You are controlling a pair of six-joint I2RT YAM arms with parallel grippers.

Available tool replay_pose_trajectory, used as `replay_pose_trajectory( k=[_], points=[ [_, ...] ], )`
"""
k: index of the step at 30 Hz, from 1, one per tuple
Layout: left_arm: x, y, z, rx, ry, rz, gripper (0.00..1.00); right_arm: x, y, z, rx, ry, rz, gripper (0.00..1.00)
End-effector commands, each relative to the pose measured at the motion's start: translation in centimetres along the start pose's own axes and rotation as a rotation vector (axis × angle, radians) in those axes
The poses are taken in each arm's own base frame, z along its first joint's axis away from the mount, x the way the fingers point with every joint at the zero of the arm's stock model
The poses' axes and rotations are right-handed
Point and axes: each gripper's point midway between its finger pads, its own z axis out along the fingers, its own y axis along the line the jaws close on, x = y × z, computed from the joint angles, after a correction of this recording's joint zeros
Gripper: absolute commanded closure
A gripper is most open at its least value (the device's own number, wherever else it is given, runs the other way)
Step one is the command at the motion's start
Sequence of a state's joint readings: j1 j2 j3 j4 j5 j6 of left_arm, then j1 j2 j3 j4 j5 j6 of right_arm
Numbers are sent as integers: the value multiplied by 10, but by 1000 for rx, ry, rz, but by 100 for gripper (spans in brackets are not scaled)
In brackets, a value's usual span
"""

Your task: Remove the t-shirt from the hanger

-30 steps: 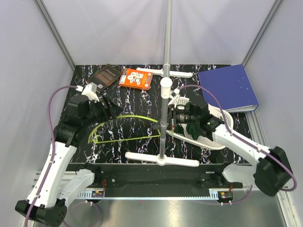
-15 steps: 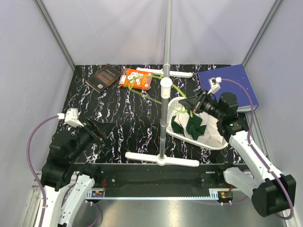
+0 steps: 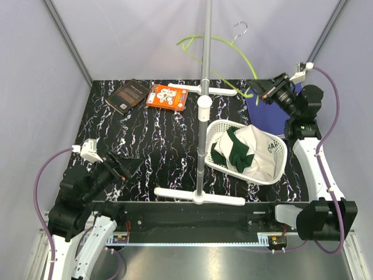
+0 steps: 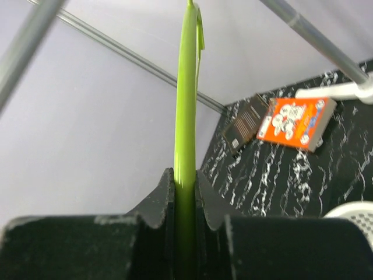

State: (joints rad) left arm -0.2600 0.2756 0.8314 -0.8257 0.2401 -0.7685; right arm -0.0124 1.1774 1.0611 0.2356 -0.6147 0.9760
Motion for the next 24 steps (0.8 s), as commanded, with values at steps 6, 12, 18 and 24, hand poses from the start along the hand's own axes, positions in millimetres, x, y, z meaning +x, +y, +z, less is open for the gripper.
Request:
replay_pose_trajectory(
  k=[6, 12, 18, 24],
  points=[
    [-4, -23, -13, 85, 6, 29, 13, -54, 76, 26, -272, -15, -91, 100],
    [-3, -22, -10, 79, 20, 29, 12, -48, 82, 36, -353, 91, -211, 100],
    [-5, -23, -6, 70, 38, 30, 12, -56, 82, 47, -378, 91, -367, 100],
    [-8, -28, -7, 76, 37, 38, 12, -65, 77, 62, -391, 88, -335, 100]
  ],
)
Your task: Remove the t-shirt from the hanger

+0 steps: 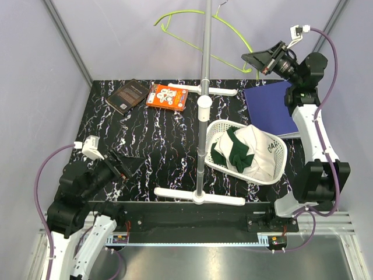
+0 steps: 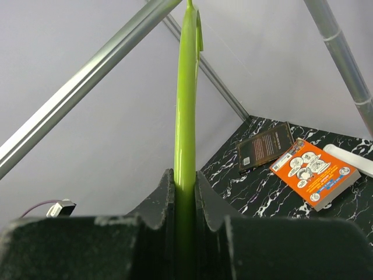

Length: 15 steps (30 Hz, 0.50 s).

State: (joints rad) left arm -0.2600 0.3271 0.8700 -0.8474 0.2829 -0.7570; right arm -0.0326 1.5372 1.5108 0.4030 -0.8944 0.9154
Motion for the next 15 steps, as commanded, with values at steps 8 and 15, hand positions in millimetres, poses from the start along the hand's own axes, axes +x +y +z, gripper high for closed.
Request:
replay_pose_trajectory(
  k=[8, 15],
  points=[
    [-9, -22, -8, 73, -9, 34, 12, -14, -3, 21, -102, 66, -76, 100],
    [-8, -21, -6, 70, 4, 30, 12, -16, -12, 30, -113, 110, -80, 100]
  ],
)
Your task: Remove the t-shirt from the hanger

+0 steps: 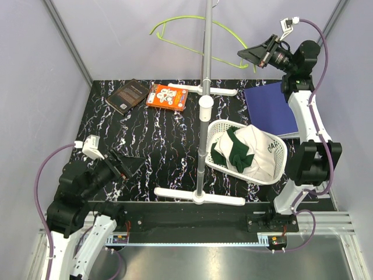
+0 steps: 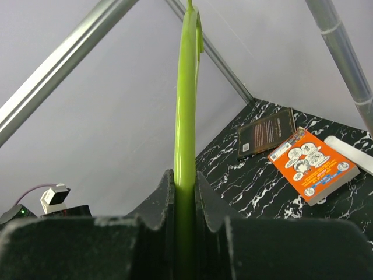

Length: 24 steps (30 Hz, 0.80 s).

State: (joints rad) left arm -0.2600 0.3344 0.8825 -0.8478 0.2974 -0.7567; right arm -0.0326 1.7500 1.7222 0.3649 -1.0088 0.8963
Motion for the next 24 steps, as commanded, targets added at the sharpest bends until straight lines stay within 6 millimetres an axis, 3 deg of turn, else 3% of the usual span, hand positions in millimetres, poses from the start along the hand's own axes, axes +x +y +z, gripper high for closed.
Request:
replay_pose_trajectory(
  k=[1, 9, 14, 17, 21, 24],
  points=[
    [-6, -17, -5, 57, -1, 27, 11, -17, 23, 4, -57, 13, -84, 100],
    [-5, -15, -4, 54, 0, 23, 11, -17, -1, 17, -64, 85, 16, 100],
    [-6, -15, -5, 56, -7, 31, 11, -6, -10, 18, -117, 185, 21, 99],
    [-5, -14, -5, 49, 1, 37, 11, -8, -3, 15, -171, 232, -33, 96],
    [-5, -10, -5, 32, 3, 47, 11, -9, -6, 9, -205, 282, -39, 77],
    [-4, -8, -4, 21, 6, 52, 11, -14, -12, 5, -191, 282, -2, 56]
  ],
)
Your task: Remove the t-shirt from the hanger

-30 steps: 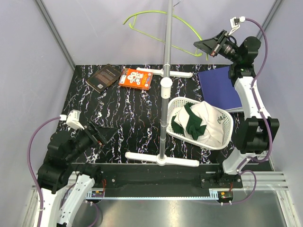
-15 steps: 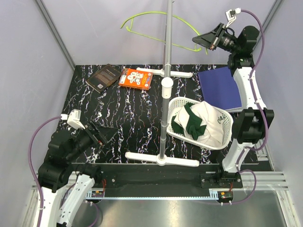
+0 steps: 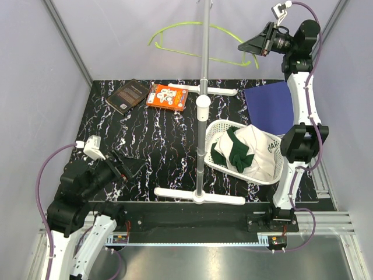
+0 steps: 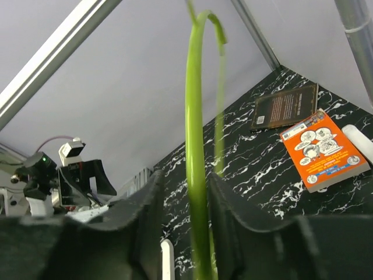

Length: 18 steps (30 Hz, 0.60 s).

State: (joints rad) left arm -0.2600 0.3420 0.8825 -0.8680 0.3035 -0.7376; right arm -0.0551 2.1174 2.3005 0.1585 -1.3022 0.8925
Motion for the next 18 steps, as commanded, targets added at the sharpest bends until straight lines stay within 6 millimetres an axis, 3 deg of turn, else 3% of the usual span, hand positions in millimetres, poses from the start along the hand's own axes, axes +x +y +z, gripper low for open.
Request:
replay_pose_trajectory(
  k=[1, 3, 4, 6, 8, 9, 12, 13, 14, 15, 17, 18],
  points=[
    [-9, -11, -3, 31, -15, 42, 11, -1, 17, -10, -32, 48, 8, 44],
    [-8, -9, -1, 23, -12, 41, 11, 3, 11, -12, -9, 33, 30, 32],
    [-8, -8, -1, 22, -9, 40, 11, -1, 18, -13, 13, 7, 28, 1],
    [-8, -7, 0, 18, -9, 42, 11, 2, 7, -15, 63, -21, 97, 0],
    [-8, -8, 0, 19, -8, 48, 11, 2, 8, -19, 116, -39, 93, 0],
    [-8, -8, -1, 21, -8, 52, 11, 13, 1, -22, 179, -27, 185, 0],
    [-8, -8, -2, 24, -12, 61, 11, 3, -16, -38, 435, -69, 66, 0],
    [-7, -8, -3, 28, -12, 65, 11, 19, -45, -55, 627, -57, 160, 0],
    [-7, -8, -3, 30, -14, 72, 11, 7, -40, -65, 698, -63, 73, 0],
    [-6, -8, -3, 31, -13, 73, 11, 15, -53, -83, 841, -56, 107, 0],
    [-5, -8, -5, 37, -18, 81, 11, 15, -55, -100, 953, -56, 75, 0],
    [-4, -6, -5, 36, -17, 80, 11, 17, -64, -120, 1085, -73, 85, 0]
  ],
)
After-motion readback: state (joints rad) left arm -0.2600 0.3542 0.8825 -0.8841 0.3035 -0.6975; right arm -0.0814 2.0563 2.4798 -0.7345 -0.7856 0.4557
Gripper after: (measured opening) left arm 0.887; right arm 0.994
